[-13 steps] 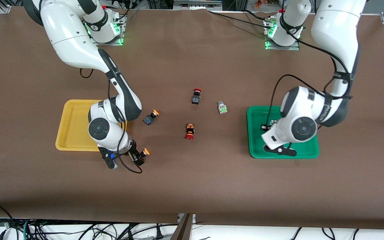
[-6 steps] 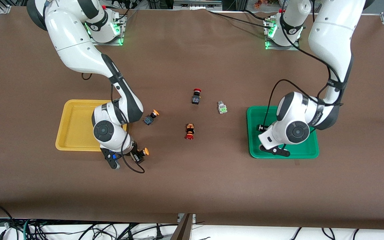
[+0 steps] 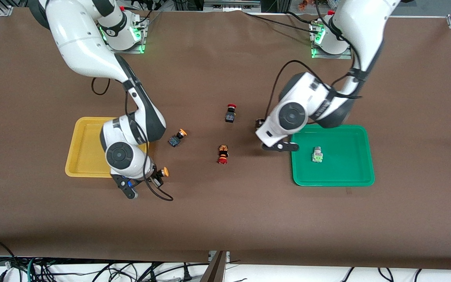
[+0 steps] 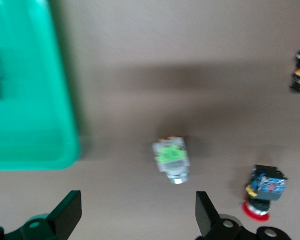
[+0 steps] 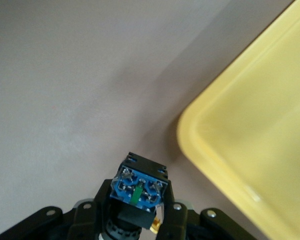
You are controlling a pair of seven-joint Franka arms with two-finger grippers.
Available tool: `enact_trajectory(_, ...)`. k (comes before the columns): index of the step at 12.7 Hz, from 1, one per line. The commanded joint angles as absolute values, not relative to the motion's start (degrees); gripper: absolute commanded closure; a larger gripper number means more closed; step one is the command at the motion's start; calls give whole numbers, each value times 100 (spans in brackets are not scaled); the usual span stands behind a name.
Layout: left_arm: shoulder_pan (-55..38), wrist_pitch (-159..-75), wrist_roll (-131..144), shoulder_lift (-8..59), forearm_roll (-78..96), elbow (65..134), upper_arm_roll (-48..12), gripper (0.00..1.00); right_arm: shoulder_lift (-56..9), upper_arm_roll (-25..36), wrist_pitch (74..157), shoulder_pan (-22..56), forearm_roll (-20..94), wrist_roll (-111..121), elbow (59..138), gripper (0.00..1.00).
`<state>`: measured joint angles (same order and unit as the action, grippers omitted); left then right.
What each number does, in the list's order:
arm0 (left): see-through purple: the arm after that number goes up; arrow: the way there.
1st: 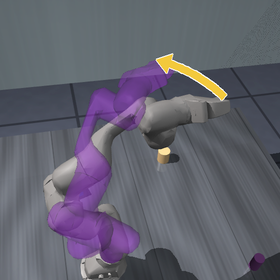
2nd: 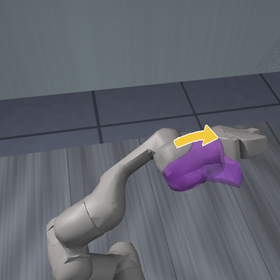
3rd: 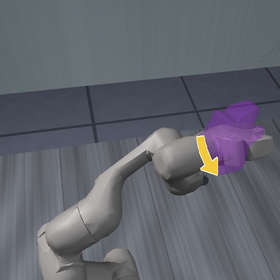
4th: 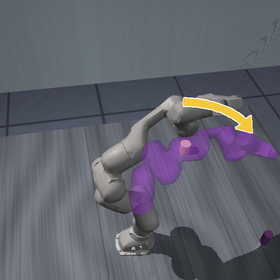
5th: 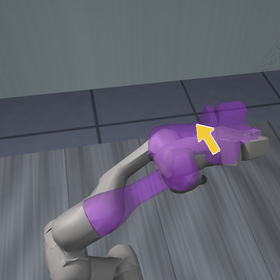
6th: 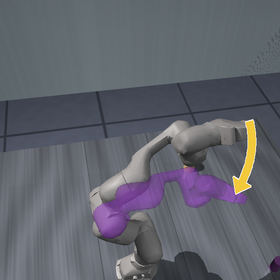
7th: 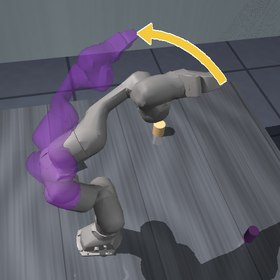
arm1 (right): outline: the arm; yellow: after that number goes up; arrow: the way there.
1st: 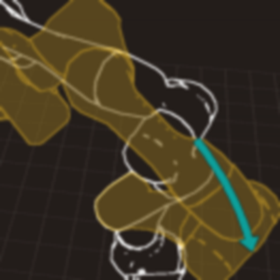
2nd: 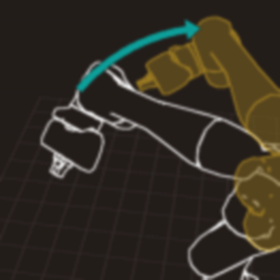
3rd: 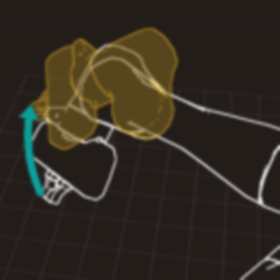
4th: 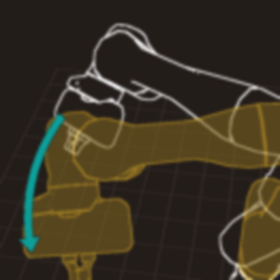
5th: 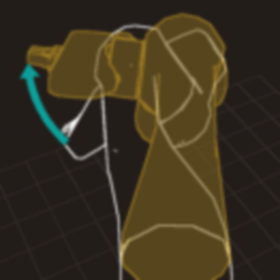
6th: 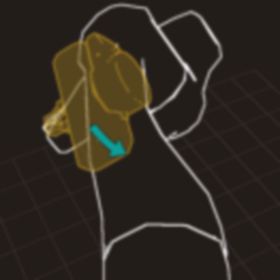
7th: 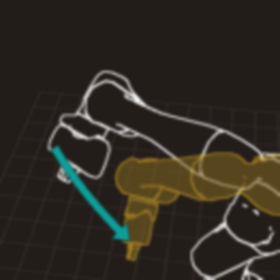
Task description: Place green and yellow buttons in trays
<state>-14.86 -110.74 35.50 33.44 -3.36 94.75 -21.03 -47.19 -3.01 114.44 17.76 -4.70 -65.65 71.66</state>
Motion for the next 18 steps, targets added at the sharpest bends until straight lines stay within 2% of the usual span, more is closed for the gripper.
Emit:
enact_trajectory(1, -1608, -12369, 3867, 3305, -439, 10438, -2092, 0, -4167, -124, 10392, 1609, -554, -5339, 7434, 100)
enact_trajectory(3, -1626, -13146, 3876, 3348, -439, 10801, -2092, 0, -3860, 200, 10440, 1600, -571, -4600, 8160, 100)
enact_trajectory(4, -1643, -13270, 3876, 3444, -439, 10828, -2092, 0, -3632, 333, 10937, 1600, -580, -4310, 8818, 100)
enact_trajectory(6, -1644, -13315, 3876, 3533, -439, 10819, -2092, 0, -2956, 596, 12874, 1600, -589, -3870, 10704, 100)
enact_trajectory(7, -1652, -13350, 3876, 3559, -439, 10819, -2092, 39, -2805, 659, 13485, 1600, -580, -3693, 11210, 100)
enact_trajectory(8, -1661, -13368, 3876, 3594, -439, 10819, -2092, 55, -2804, 659, 13404, 1600, -580, -3613, 11171, 90)
enact_trajectory(9, -1652, -13368, 3876, 3595, -439, 10811, -2092, 60, -2830, 659, 13273, 1608, -580, -3621, 11127, 1)
enact_trajectory(10, -1652, -13368, 3876, 3595, -439, 10802, -2074, 63, -2821, 659, 13254, 1652, -580, -3612, 11118, 0)
enact_trajectory(11, -1635, -13368, 3867, 3586, -439, 10776, -2066, 74, -2804, 633, 13245, 1652, -571, -3569, 11031, 0)
enact_trajectory(12, -1600, -13325, 3858, 3525, -439, 10749, -2057, 94, -2804, 589, 12975, 1705, -484, -3629, 10795, 0)
enact_trajectory(13, -1565, -13220, 3858, 3307, -439, 10740, -2057, 96, -2830, 484, 12390, 1783, -431, -3769, 10332, 0)
enact_trajectory(15, -1530, -12179, 3806, 2754, -448, 10505, -1865, 95, -3057, 387, 11622, 2020, -247, -4566, 9496, 0)
enact_trajectory(17, -1302, -10598, 3335, 2663, -1006, 9847, -1793, 95, -3303, 343, 11689, 2459, 86, -5664, 9317, 0)
enact_trajectory(18, -1135, -10234, 2931, 2663, -1472, 9748, -1802, 94, -3444, 334, 11820, 2644, 210, -6008, 9299, 0)
